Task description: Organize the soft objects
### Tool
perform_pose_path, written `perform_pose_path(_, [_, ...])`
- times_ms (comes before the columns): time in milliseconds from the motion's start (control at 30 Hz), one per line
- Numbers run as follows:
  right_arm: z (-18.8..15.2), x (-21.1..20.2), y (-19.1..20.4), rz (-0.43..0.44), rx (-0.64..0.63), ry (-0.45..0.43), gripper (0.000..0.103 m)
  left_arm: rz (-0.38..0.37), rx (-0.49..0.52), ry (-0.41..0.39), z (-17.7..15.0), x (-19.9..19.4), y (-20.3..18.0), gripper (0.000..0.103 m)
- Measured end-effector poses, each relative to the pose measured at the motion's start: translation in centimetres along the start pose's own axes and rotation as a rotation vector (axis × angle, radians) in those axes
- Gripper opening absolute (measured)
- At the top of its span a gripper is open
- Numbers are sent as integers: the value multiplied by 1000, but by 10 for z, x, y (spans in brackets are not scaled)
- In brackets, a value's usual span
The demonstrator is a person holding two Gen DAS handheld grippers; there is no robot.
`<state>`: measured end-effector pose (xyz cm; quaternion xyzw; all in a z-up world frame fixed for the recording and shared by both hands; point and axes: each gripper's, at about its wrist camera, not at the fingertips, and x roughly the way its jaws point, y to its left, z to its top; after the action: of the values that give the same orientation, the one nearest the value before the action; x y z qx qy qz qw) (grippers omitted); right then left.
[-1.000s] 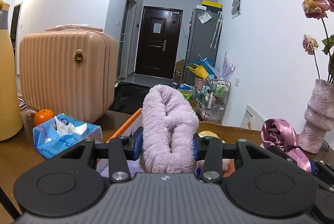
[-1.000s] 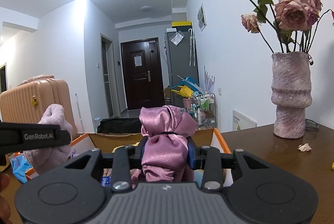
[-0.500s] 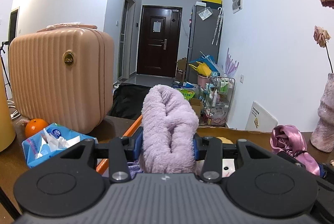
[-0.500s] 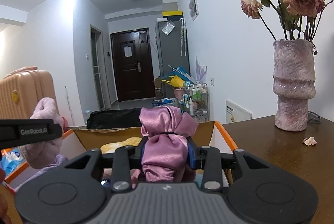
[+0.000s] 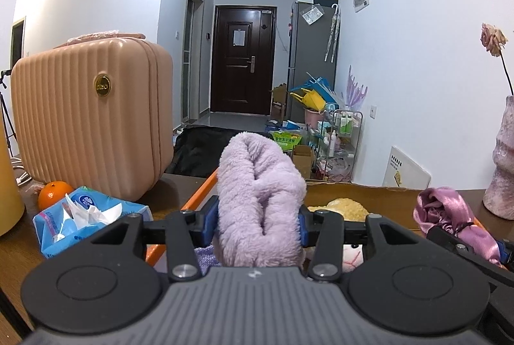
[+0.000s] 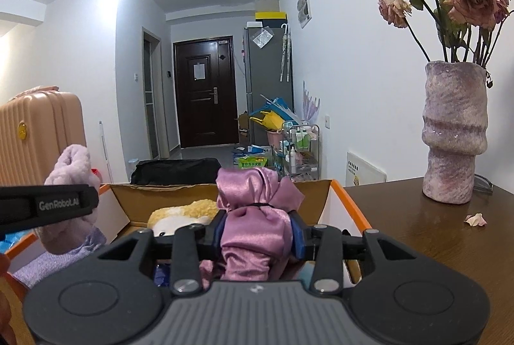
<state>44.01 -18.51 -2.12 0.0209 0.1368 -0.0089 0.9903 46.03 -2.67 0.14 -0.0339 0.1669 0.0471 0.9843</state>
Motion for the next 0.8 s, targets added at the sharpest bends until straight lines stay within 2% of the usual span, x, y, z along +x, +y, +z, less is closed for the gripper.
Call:
perform_pose_path(67, [0,-1,0,2,-1,-7,45,-4,-12,0,1,-1,2,69])
perform_pose_path(133, [-1,-3,1,2,-2,-12,53,7,-32,-14,4,-3,5,90])
perform_pose_path(233, [-1,-5,1,9,-1,-17,66,41,-46,-52,4,-9,8,103])
perform_pose_path(300, [-2,-7,1,9,6,-25,90,49,-58,-64,5,-11,9,103])
perform_pose_path(367, [-2,-10,1,-7,8,-44,101,54,-64,-66,5,-12,11,103])
perform_pose_path(800, [-2,-10,2,-12,-4,-47,103,66,-82,-56,5,-8,17,103])
